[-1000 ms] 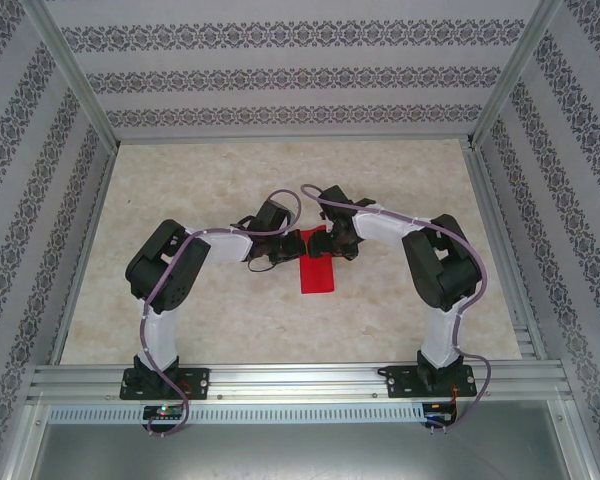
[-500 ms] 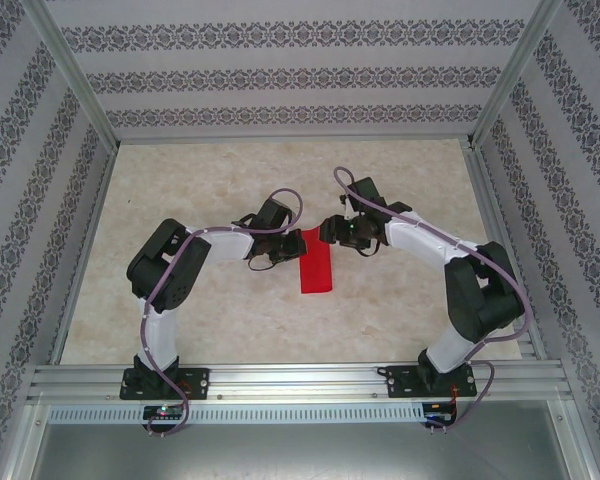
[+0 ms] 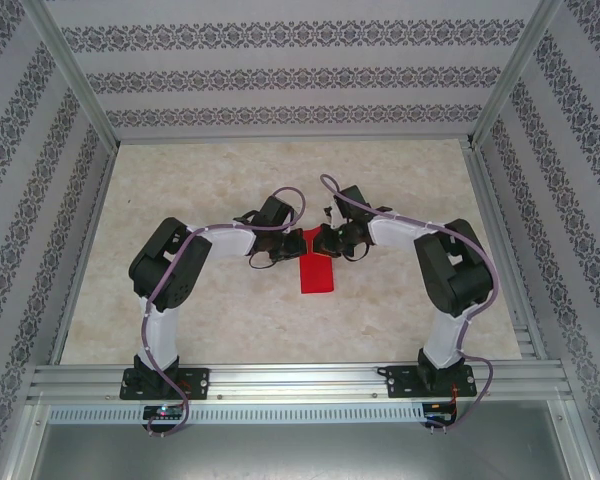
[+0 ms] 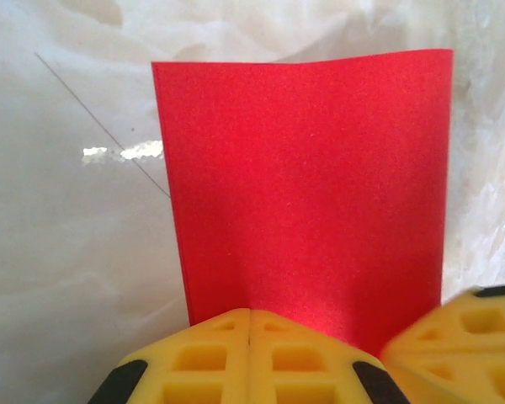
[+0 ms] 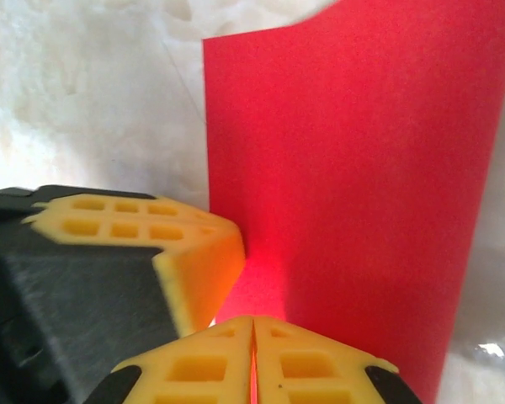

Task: Fold a paper plane with a square sheet of paper (pick it up from the middle)
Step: Fold the square sheet of paper in half at the center of the table.

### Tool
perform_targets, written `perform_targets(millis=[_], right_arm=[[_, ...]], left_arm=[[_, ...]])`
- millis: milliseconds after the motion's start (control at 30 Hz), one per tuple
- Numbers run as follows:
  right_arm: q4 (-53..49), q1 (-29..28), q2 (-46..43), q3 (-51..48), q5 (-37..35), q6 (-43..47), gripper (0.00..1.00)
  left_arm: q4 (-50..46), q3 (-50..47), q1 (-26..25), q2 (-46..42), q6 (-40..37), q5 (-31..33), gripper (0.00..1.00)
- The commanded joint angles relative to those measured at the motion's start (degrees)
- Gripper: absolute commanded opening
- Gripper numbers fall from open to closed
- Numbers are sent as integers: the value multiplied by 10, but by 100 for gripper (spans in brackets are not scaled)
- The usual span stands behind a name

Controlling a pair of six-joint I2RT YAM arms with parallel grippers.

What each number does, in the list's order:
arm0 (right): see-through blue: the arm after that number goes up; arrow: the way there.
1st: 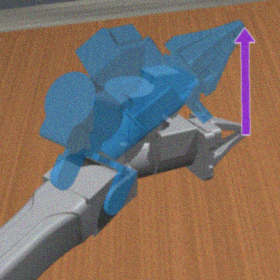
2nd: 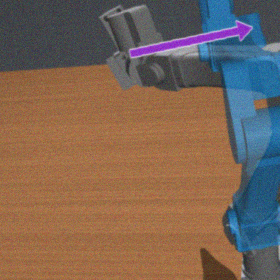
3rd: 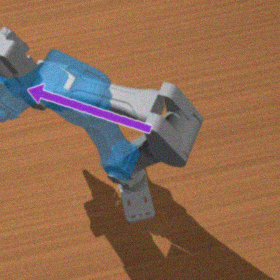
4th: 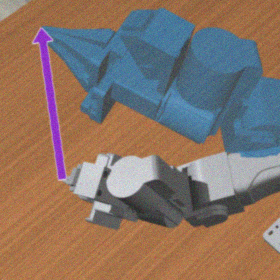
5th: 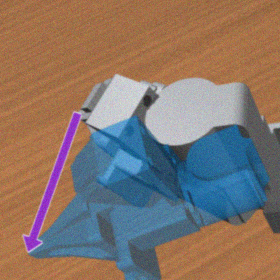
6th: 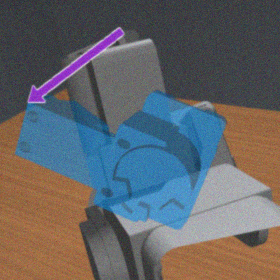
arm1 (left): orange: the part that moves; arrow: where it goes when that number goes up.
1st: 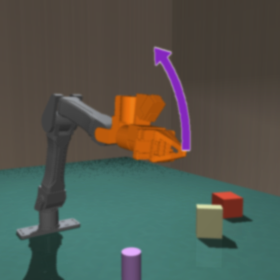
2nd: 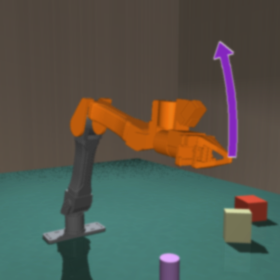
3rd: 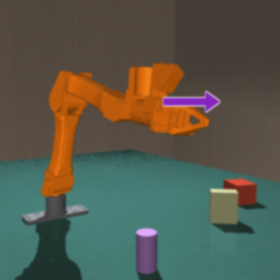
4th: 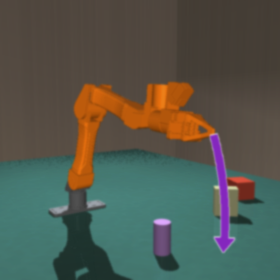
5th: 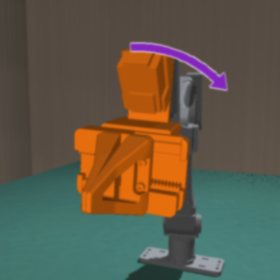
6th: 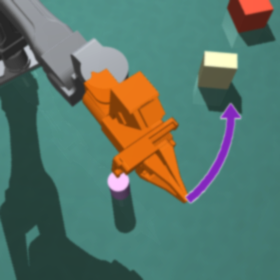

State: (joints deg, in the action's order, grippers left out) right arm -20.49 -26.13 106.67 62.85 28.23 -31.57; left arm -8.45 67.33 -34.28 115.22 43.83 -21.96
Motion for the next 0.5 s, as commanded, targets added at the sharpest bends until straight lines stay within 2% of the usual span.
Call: perform_targets(millis=[0, 200, 467], right_arm=[[-8, 1, 17, 31, 0, 13, 10], [-28, 10, 43, 32, -32, 26, 9], [-16, 32, 47, 5, -37, 48, 9]], left_arm=[[-100, -16, -5, 60, -25, 67, 0], [-116, -11, -4, 65, -25, 81, 0], [-140, -9, -3, 67, -20, 100, 0]])
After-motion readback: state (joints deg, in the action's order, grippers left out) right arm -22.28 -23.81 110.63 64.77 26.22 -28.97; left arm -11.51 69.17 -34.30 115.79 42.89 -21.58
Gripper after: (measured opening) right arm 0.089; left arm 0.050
